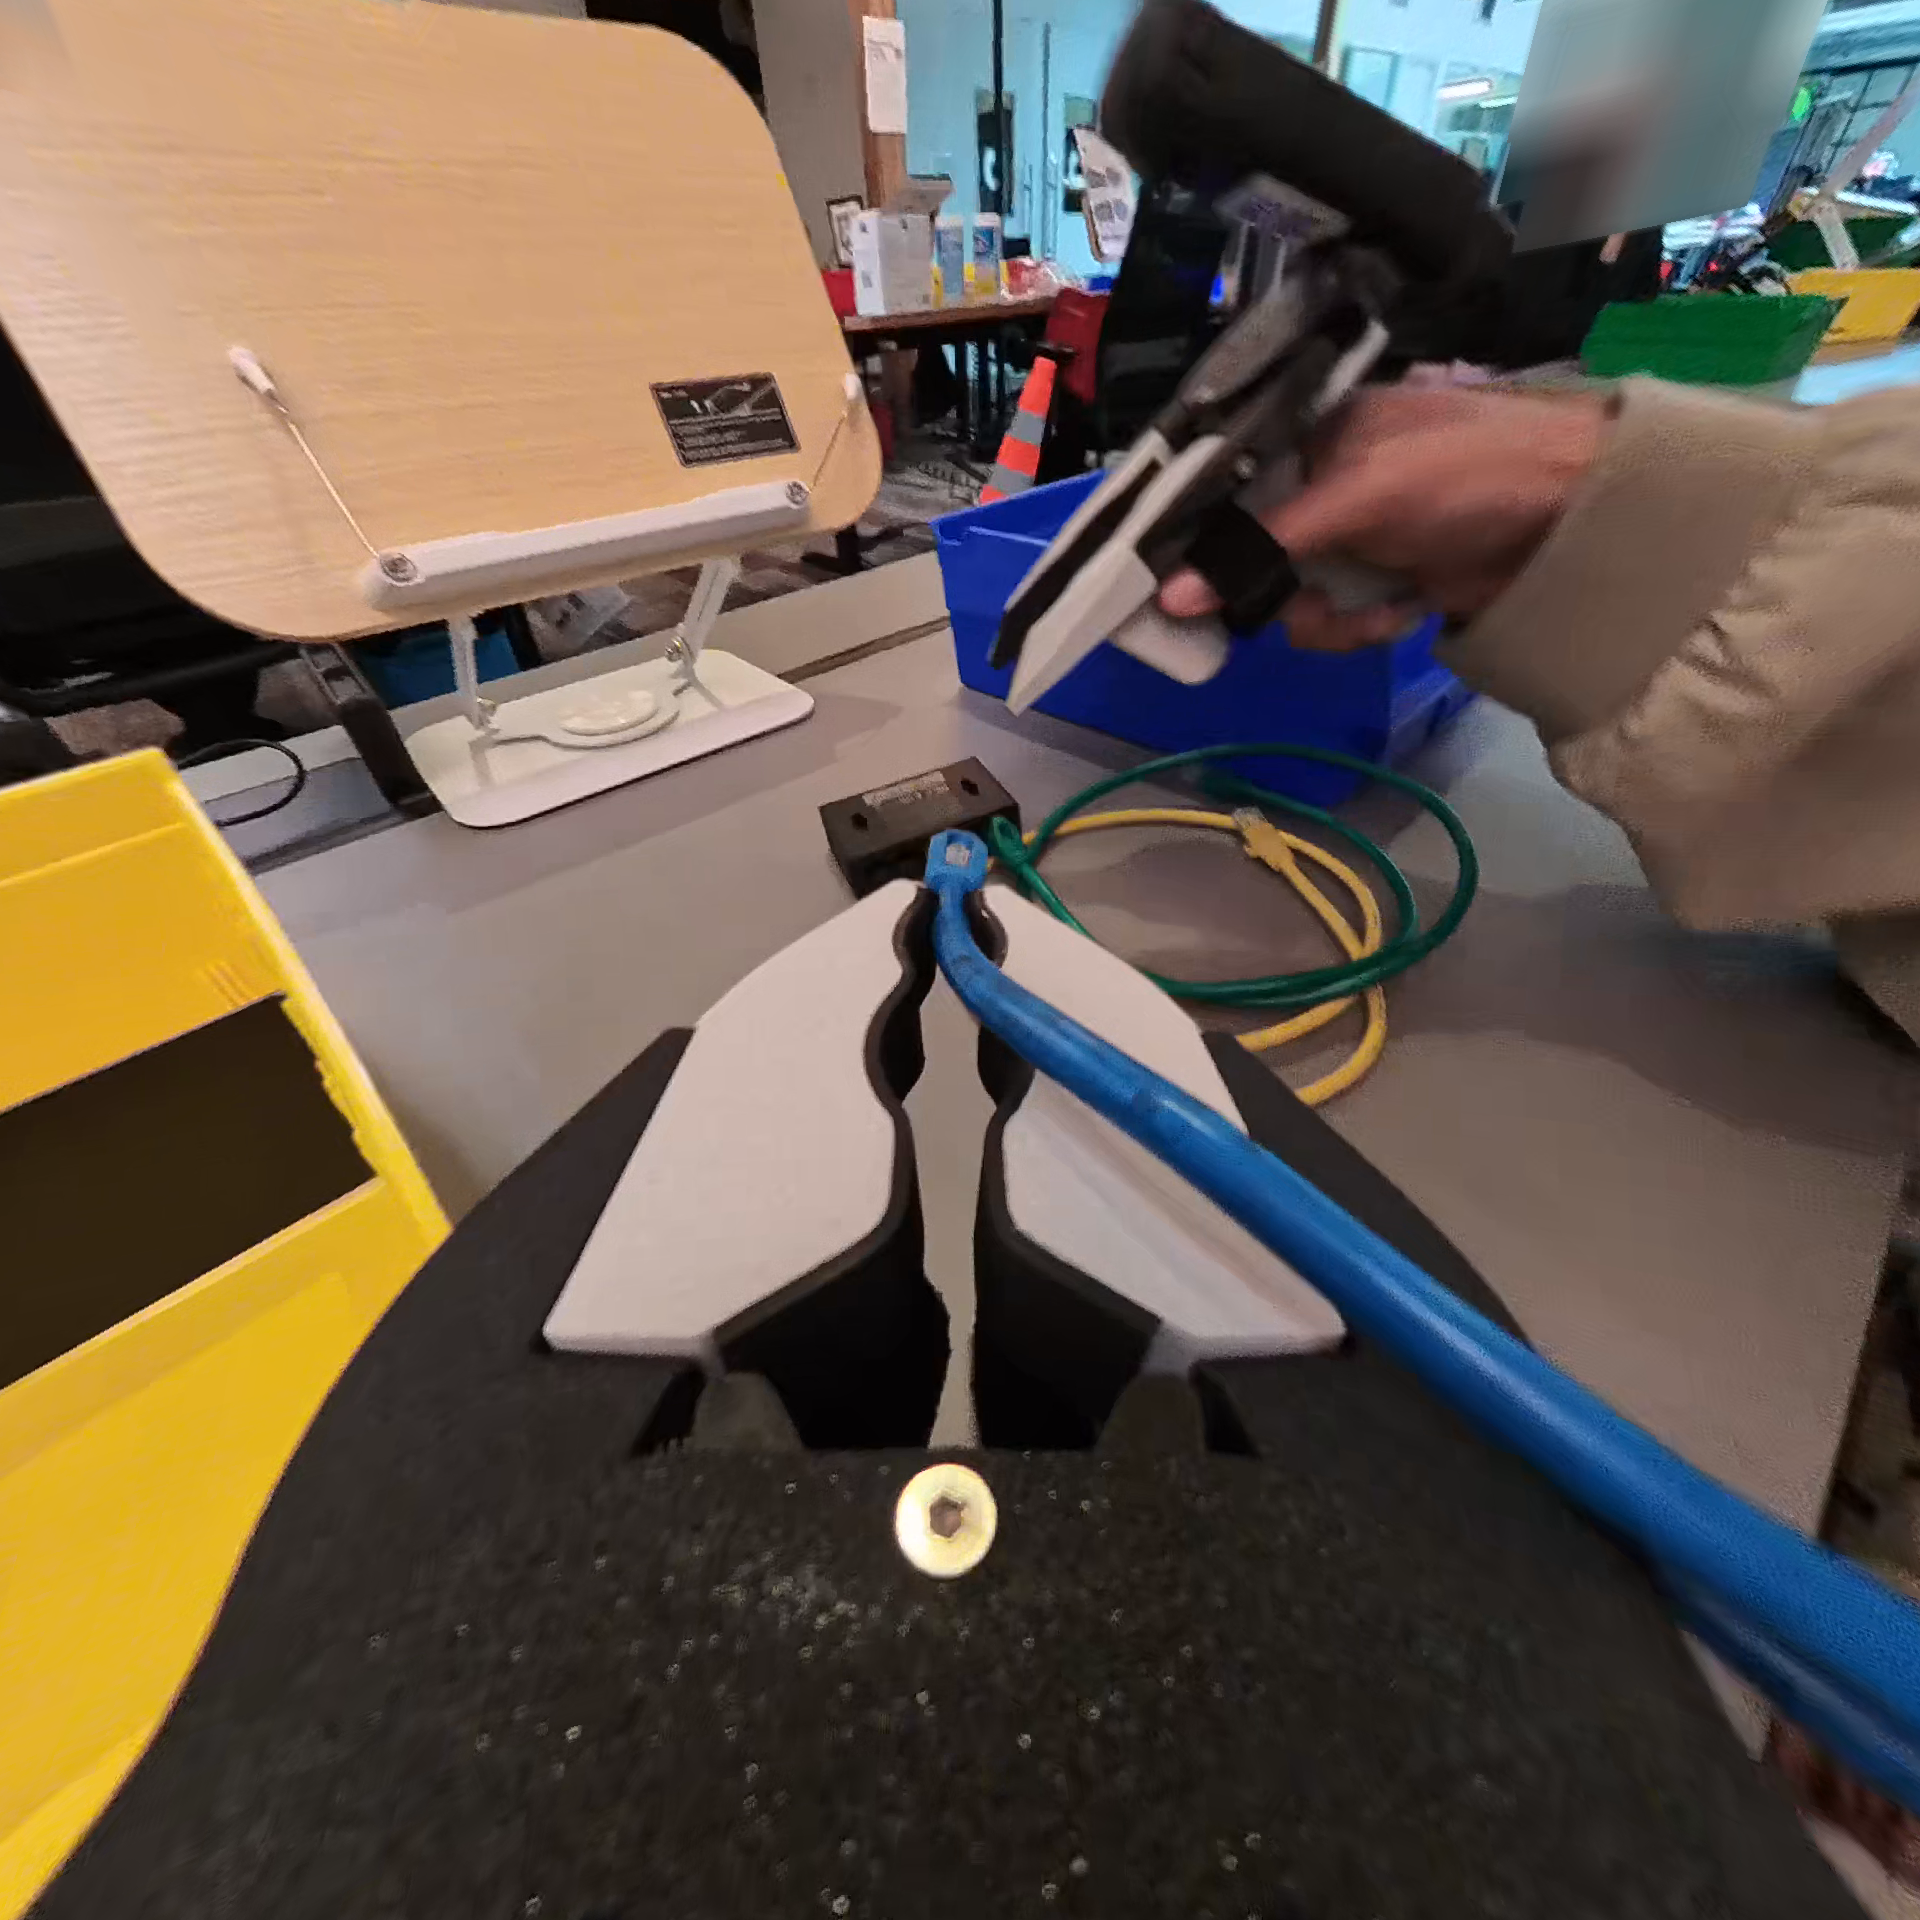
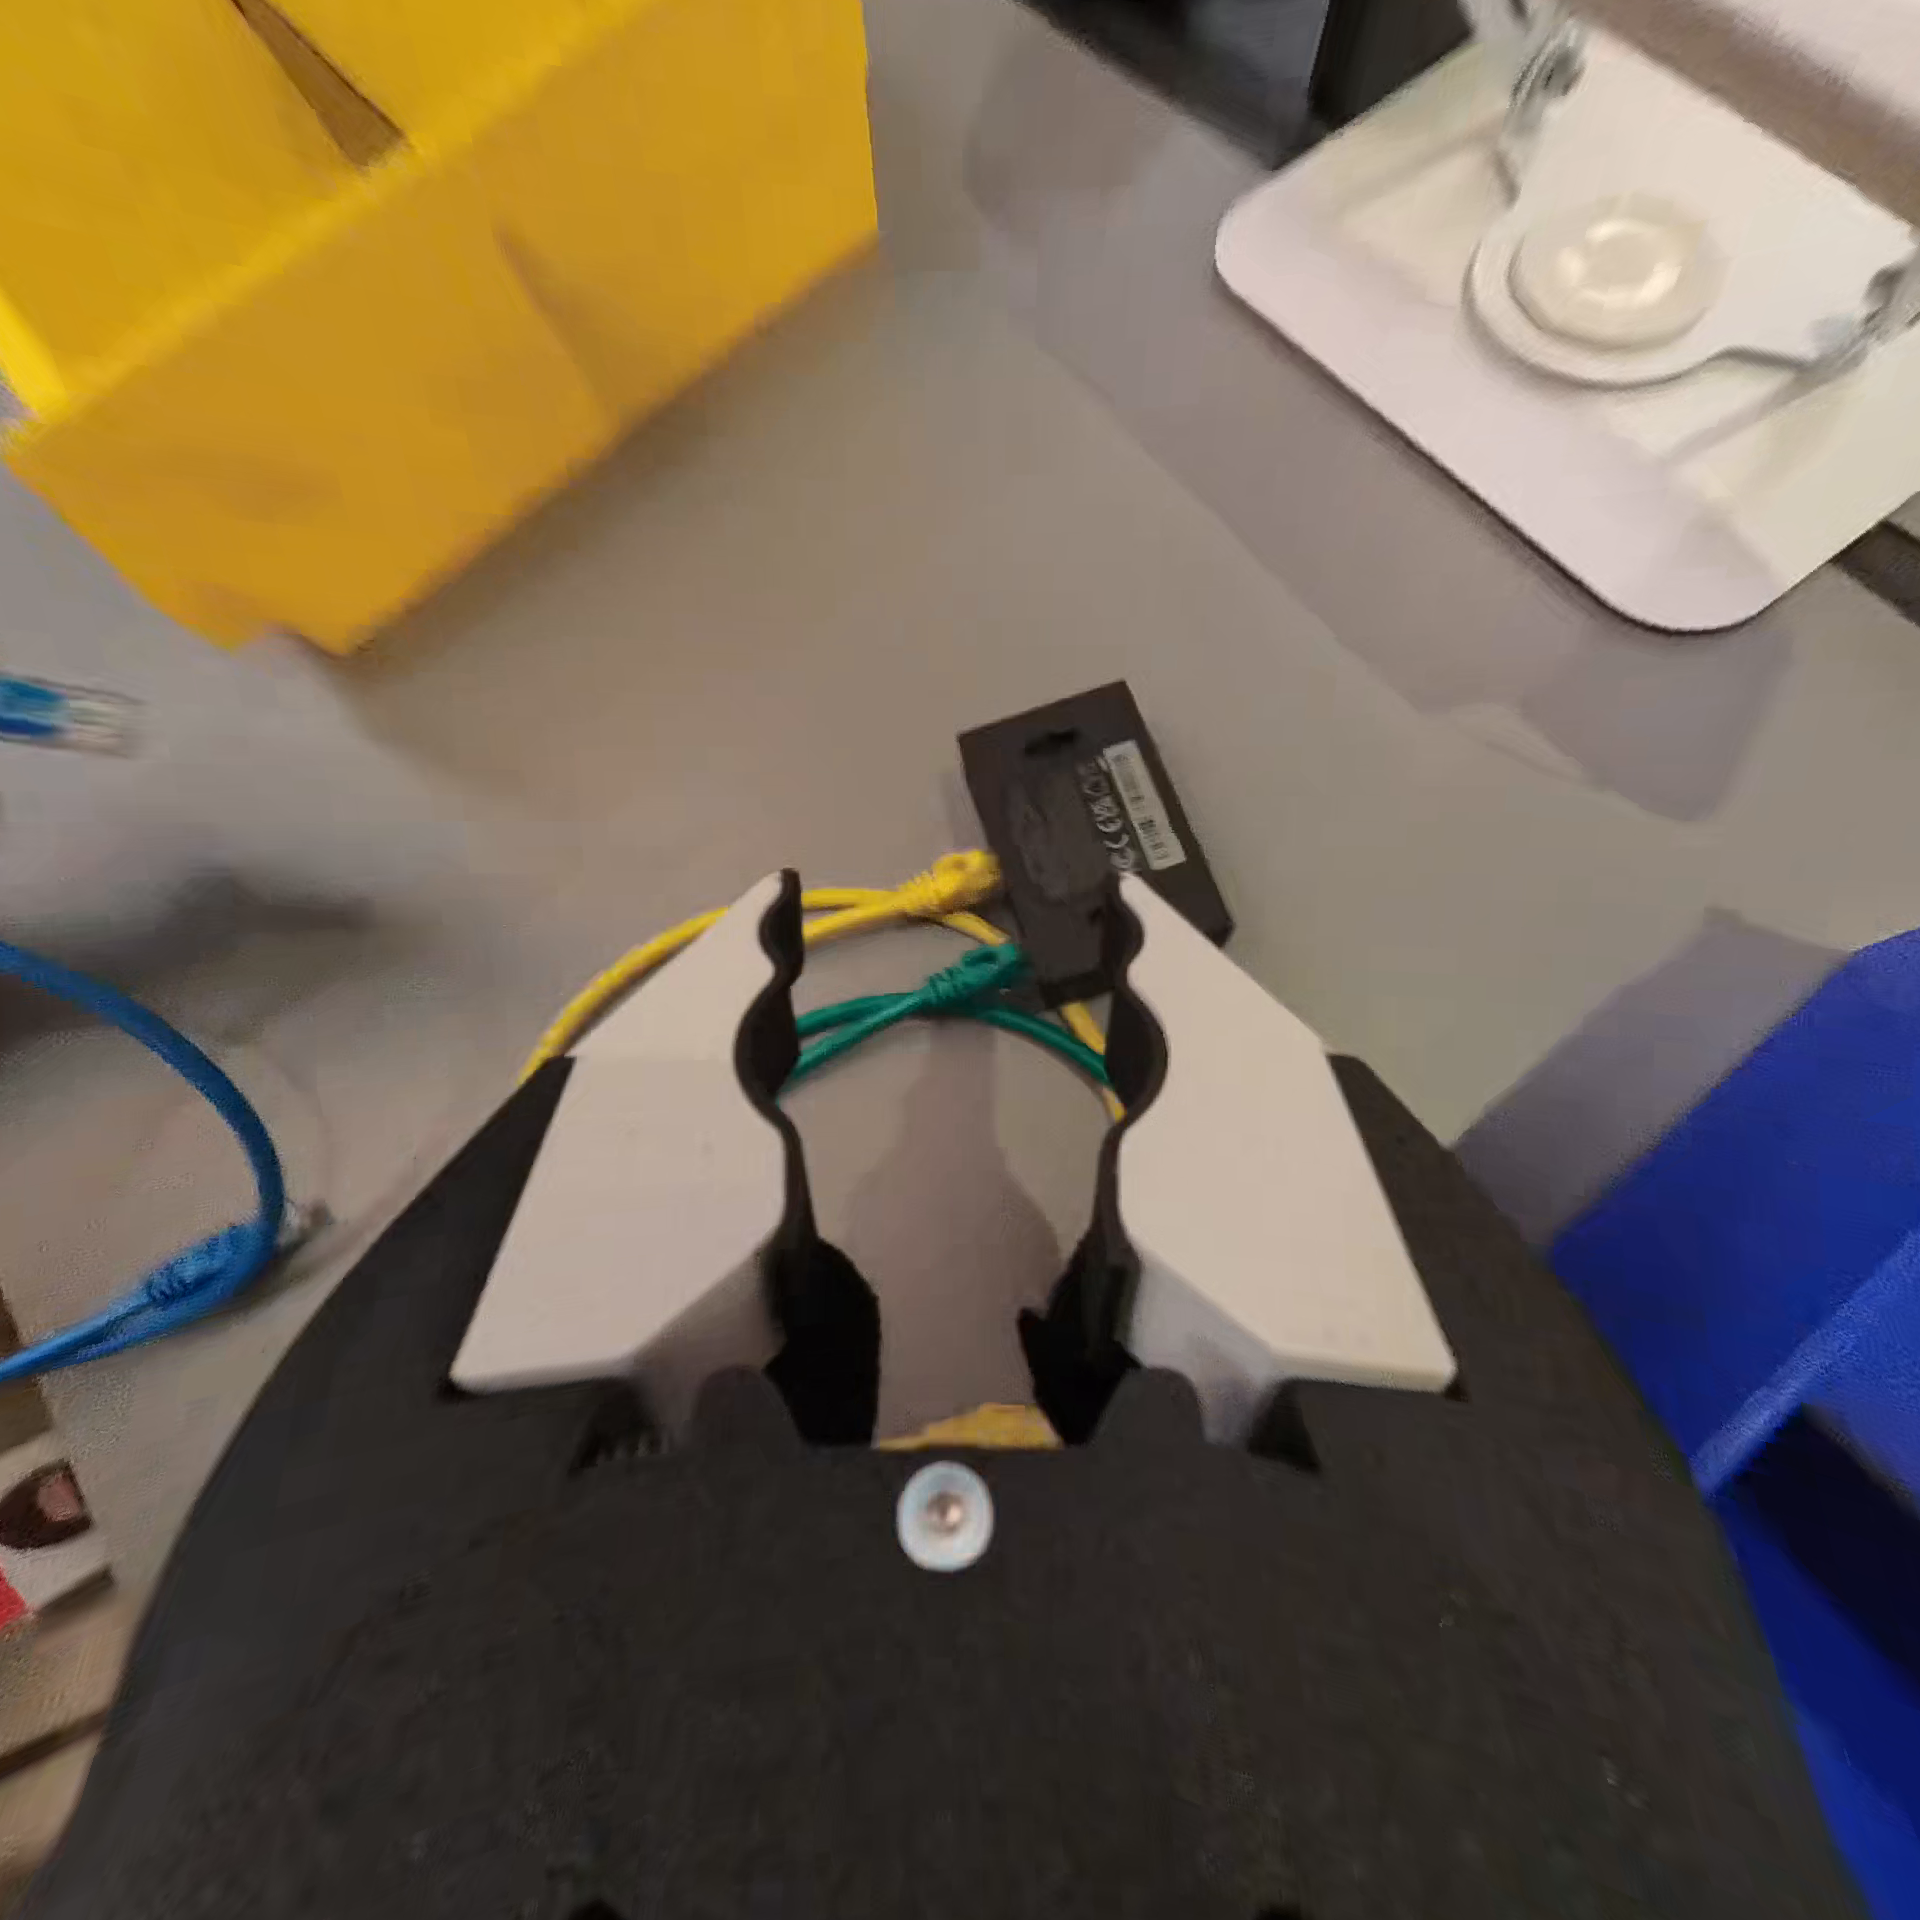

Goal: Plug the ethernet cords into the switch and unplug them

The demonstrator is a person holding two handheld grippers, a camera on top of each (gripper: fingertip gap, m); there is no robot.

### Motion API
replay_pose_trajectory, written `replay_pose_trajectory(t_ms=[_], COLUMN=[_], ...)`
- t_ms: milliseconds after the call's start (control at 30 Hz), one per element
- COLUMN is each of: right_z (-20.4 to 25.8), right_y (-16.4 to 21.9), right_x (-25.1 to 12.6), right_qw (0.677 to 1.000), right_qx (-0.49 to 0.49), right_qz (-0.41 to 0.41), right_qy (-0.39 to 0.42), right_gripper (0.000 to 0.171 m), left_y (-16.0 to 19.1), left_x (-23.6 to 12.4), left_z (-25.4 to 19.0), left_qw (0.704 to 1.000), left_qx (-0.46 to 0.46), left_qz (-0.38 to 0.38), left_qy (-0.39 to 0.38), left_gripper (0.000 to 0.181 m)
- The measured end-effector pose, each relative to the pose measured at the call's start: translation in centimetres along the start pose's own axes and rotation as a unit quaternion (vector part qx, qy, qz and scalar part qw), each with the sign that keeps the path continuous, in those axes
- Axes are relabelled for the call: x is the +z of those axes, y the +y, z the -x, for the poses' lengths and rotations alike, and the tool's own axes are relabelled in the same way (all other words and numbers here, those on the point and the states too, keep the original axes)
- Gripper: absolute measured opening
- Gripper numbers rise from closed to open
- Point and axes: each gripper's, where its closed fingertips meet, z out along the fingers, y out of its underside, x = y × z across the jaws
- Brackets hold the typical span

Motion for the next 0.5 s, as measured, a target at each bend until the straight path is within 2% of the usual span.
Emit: replay_pose_trajectory(t_ms=[67,167,200,300,333,367,433,500], right_z=[-0.5,-1.7,-2.5,-4.3,-5.1,-5.0,-4.8,-4.5], right_y=[0.3,-0.6,0.1,3.2,3.7,3.8,4.2,4.4], right_x=[1.0,2.7,3.5,5.3,5.8,6.3,7.0,7.5], right_qw=[0.997,0.989,0.983,0.962,0.957,0.957,0.956,0.958], right_qx=[-0.028,-0.100,-0.116,-0.144,-0.155,-0.158,-0.156,-0.149], right_qz=[0.073,0.107,0.138,0.230,0.245,0.242,0.247,0.246], right_qy=[0.002,0.029,0.032,0.014,0.021,0.010,-0.006,-0.015], right_gripper=[0.060,0.055,0.061,0.061,0.069,0.070,0.070,0.061], left_y=[1.0,2.4,2.8,4.2,4.8,5.5,6.8,7.7], left_x=[-0.1,-0.3,-0.4,-0.4,-0.4,-0.3,-0.2,0.0], left_z=[0.1,0.6,0.9,1.2,1.1,0.9,0.6,0.5], left_qw=[1.000,0.999,0.998,0.995,0.994,0.992,0.987,0.983], left_qx=[-0.001,0.008,0.011,0.015,0.015,0.015,0.021,0.028], left_qz=[0.022,0.049,0.057,0.095,0.110,0.128,0.159,0.183], left_qy=[0.010,0.001,-0.008,-0.010,-0.008,-0.001,0.007,0.005], left_gripper=[0.005,0.005,0.005,0.005,0.005,0.005,0.005,0.005])
